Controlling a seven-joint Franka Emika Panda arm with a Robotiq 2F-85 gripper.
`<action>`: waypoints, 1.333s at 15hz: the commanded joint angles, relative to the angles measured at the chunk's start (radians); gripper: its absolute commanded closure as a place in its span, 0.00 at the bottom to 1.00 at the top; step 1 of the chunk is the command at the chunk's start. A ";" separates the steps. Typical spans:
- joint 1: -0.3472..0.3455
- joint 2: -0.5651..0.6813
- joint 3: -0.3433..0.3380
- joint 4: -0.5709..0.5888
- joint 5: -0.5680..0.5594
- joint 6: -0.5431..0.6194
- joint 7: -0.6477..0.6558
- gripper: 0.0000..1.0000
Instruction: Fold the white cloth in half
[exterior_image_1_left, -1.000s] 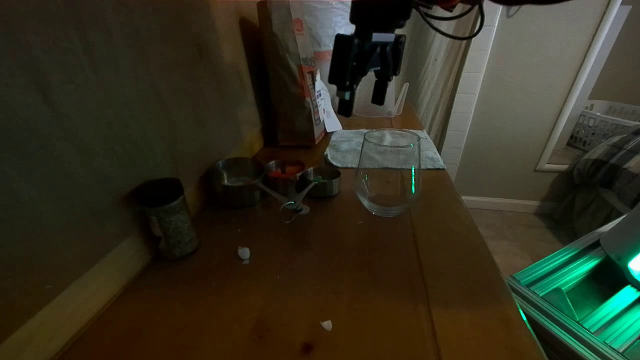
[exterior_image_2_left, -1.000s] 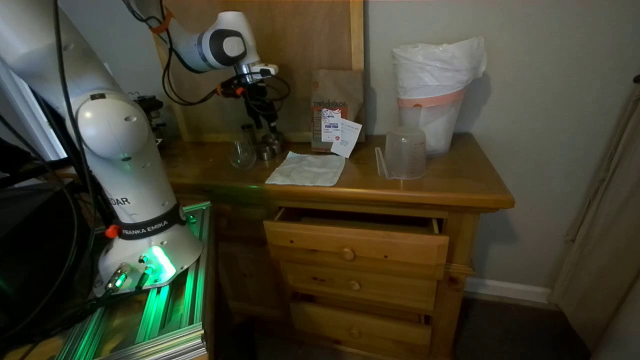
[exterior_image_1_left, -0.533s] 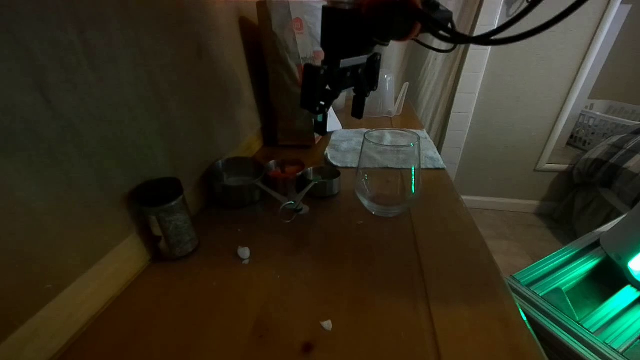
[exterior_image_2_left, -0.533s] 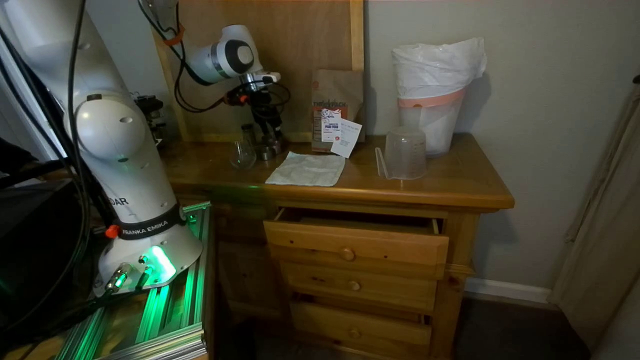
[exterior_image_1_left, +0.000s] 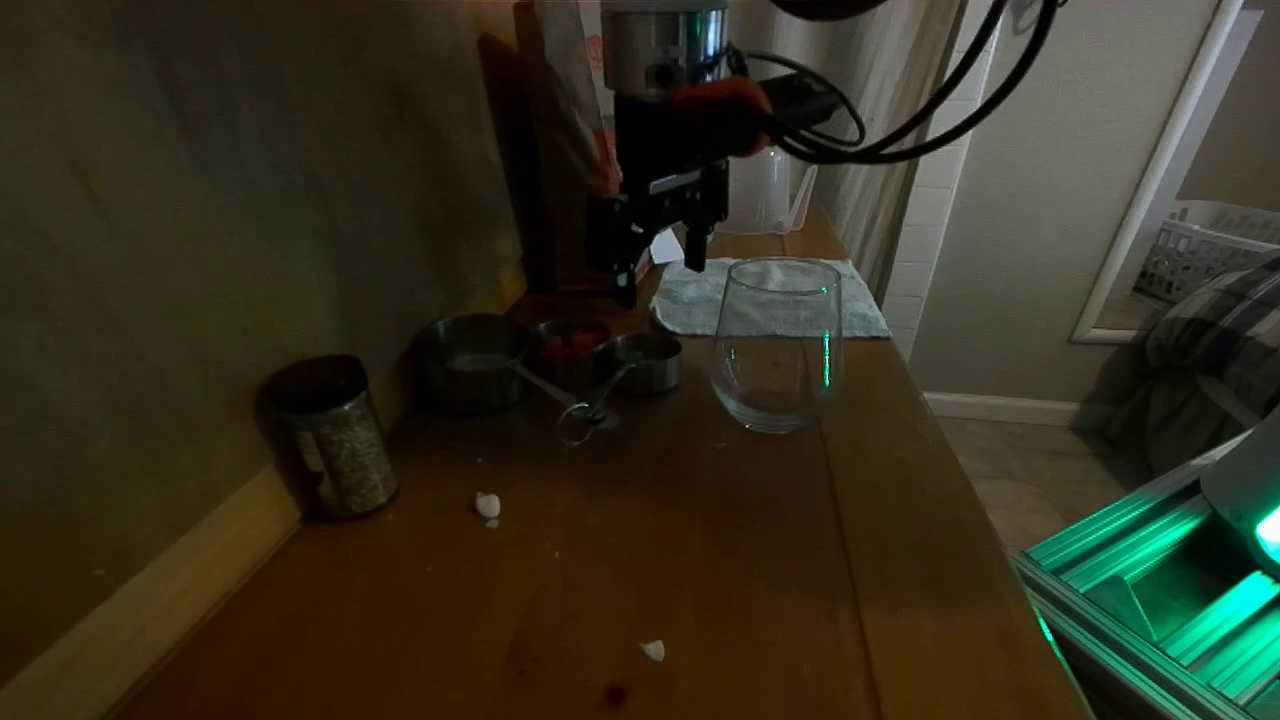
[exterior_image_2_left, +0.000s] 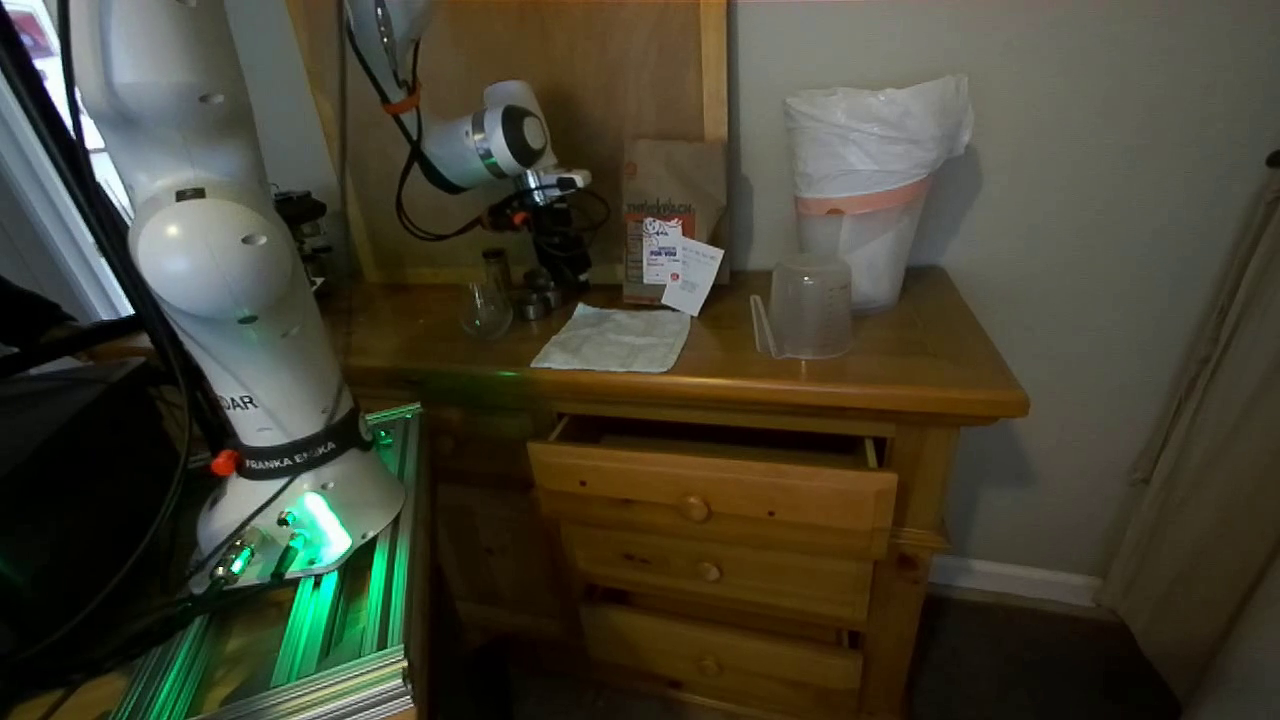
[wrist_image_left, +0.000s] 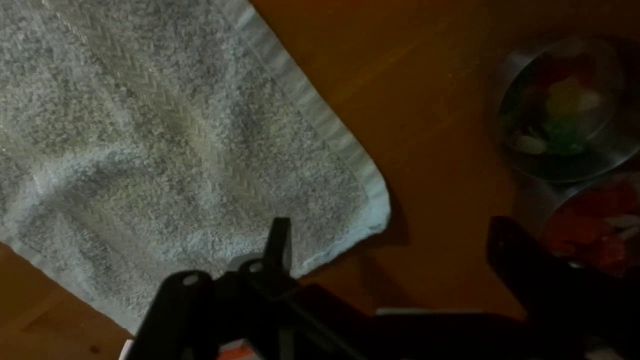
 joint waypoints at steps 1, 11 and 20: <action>0.059 0.075 -0.072 0.052 -0.040 -0.010 0.034 0.25; 0.091 0.059 -0.144 0.050 0.018 -0.028 0.003 0.91; 0.049 -0.028 -0.191 -0.003 -0.002 -0.099 0.032 0.99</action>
